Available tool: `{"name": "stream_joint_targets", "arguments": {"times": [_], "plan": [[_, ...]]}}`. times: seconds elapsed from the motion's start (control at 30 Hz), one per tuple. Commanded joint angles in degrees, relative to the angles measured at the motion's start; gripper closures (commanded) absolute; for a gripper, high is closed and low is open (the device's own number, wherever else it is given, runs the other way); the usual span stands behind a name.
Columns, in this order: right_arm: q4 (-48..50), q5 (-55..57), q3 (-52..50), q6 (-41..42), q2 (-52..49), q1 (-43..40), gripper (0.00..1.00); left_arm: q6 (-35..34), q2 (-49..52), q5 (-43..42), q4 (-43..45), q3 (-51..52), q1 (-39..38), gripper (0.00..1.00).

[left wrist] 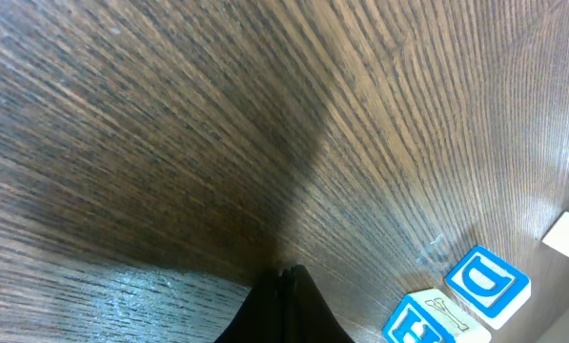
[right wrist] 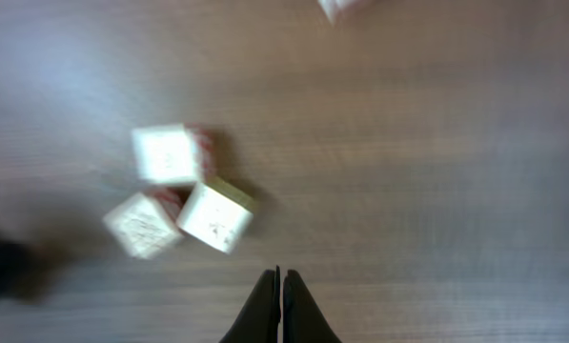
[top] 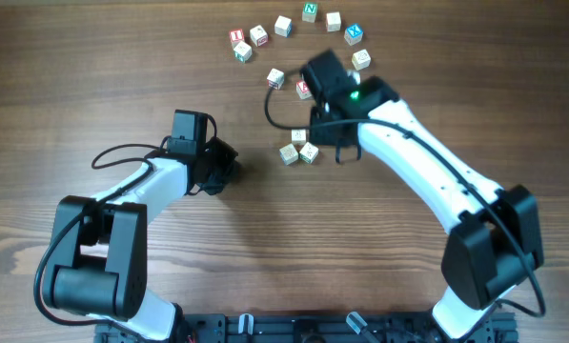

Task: Form a circle

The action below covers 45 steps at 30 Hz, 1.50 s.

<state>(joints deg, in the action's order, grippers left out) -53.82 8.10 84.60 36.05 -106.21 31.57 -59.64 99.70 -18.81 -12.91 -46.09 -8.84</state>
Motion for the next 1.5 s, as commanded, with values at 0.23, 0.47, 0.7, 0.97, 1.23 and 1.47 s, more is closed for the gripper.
{"name": "stream_joint_targets", "arguments": {"times": [0.23,0.47,0.7,0.97,1.23,1.47], "plan": [[20.44,-7.26,-19.39,17.99,-1.36,0.13,0.95,0.9,2.62,6.38,-1.55,2.69,0.04,0.96],[30.32,-10.01,-24.96,18.14,-1.36,0.02,0.96,0.96,2.62,7.15,-1.81,2.71,0.04,0.96],[32.09,-8.83,-25.09,18.12,-2.14,0.02,0.95,0.96,2.62,7.54,-2.21,2.71,0.04,0.96],[33.24,-7.93,-25.09,17.86,-2.23,0.02,0.95,1.16,2.62,7.54,-2.23,2.69,0.04,0.96],[34.38,-6.67,-25.09,17.57,-2.23,-0.48,0.96,1.18,2.62,7.54,-2.23,2.71,0.04,0.96],[35.21,-6.86,-25.09,16.39,-2.23,-0.63,0.95,1.16,2.62,7.52,-2.21,2.69,0.04,0.96]]}}
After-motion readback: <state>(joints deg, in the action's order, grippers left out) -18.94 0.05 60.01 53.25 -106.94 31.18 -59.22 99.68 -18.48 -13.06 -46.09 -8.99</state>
